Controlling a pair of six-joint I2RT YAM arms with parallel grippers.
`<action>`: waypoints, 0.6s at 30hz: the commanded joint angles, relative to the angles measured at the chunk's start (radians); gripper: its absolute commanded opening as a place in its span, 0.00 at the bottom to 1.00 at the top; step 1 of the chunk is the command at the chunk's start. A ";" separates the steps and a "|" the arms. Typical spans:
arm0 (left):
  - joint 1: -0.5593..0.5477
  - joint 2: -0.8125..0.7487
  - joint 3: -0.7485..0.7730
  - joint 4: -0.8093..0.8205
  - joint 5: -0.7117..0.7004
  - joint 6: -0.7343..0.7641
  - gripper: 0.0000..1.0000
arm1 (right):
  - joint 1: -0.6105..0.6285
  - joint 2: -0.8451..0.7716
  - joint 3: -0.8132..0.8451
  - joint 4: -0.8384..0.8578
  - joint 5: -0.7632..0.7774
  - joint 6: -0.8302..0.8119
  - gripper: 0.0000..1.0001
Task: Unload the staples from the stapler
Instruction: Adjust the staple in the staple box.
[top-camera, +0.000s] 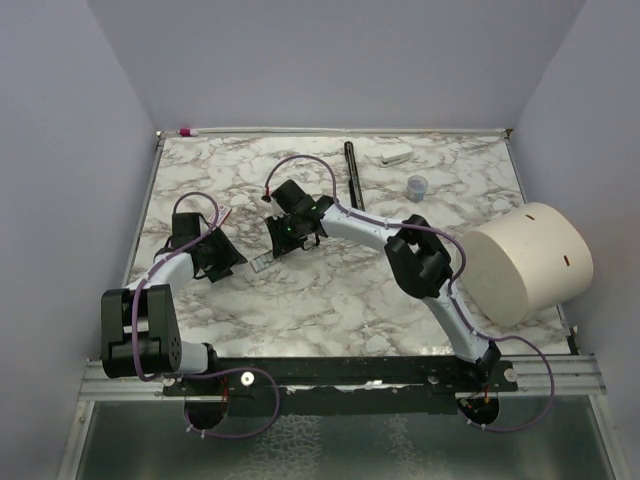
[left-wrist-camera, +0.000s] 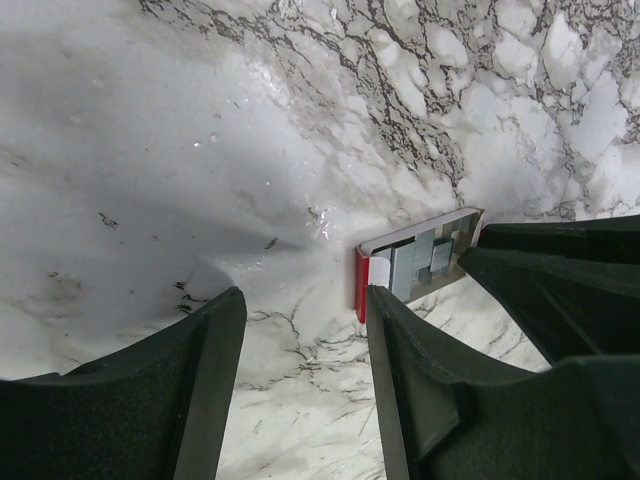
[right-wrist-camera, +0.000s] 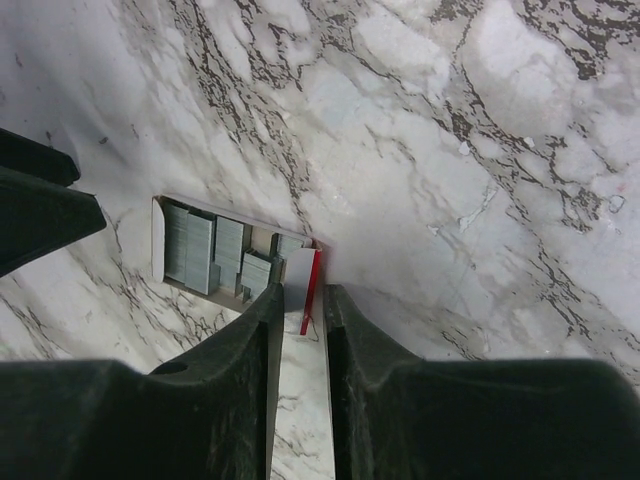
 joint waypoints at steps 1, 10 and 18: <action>-0.010 -0.013 -0.019 0.013 0.025 0.000 0.53 | 0.001 0.012 -0.042 -0.034 -0.031 0.009 0.20; -0.023 -0.032 -0.041 0.044 0.061 -0.021 0.52 | -0.014 -0.012 -0.083 0.002 -0.087 0.024 0.18; -0.054 -0.032 -0.046 0.035 0.046 -0.041 0.38 | -0.019 -0.015 -0.087 0.010 -0.093 0.008 0.28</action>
